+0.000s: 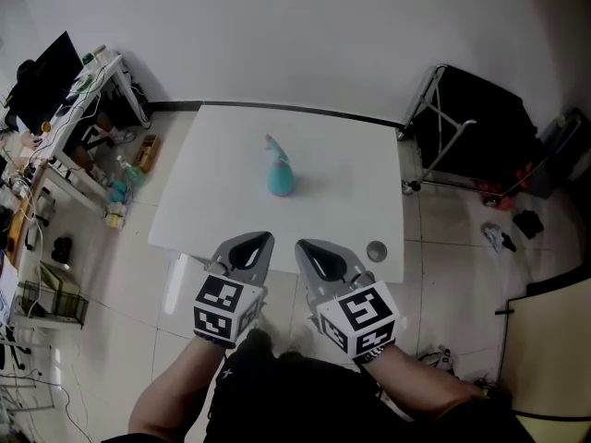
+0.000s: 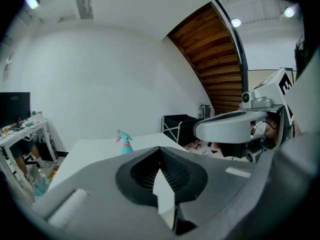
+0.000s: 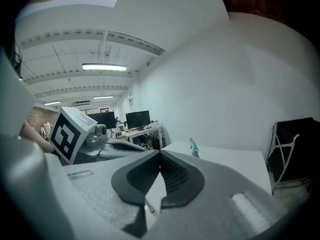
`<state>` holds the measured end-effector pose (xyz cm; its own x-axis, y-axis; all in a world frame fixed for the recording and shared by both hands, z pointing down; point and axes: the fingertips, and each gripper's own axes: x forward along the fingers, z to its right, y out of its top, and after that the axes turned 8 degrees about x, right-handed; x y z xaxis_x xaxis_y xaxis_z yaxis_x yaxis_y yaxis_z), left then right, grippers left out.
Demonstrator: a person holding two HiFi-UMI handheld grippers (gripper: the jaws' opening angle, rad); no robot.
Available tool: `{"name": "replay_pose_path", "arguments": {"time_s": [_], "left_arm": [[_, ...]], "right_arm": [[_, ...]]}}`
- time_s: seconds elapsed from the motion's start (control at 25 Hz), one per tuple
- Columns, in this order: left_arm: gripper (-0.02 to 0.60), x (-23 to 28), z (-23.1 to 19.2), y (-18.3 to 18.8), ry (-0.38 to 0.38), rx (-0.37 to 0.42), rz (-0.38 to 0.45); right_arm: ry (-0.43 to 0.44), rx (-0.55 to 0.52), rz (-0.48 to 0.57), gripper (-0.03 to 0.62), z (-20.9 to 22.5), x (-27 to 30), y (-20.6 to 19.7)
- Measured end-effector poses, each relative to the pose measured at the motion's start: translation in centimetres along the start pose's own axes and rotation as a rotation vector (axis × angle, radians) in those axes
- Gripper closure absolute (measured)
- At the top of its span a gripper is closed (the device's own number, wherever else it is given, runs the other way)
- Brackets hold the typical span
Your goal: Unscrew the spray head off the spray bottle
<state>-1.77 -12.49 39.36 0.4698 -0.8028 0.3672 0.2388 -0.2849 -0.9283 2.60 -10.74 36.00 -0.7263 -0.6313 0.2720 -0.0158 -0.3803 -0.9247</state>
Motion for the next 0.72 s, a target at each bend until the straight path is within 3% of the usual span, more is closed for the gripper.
{"name": "replay_pose_path", "arguments": {"time_s": [0.72], "left_arm": [[0.569,4.2,-3.8,-1.2,-0.011,-0.024,-0.006]], "right_arm": [[-0.051,0.003,-0.049,0.603,3.2,4.0,-0.1]]}}
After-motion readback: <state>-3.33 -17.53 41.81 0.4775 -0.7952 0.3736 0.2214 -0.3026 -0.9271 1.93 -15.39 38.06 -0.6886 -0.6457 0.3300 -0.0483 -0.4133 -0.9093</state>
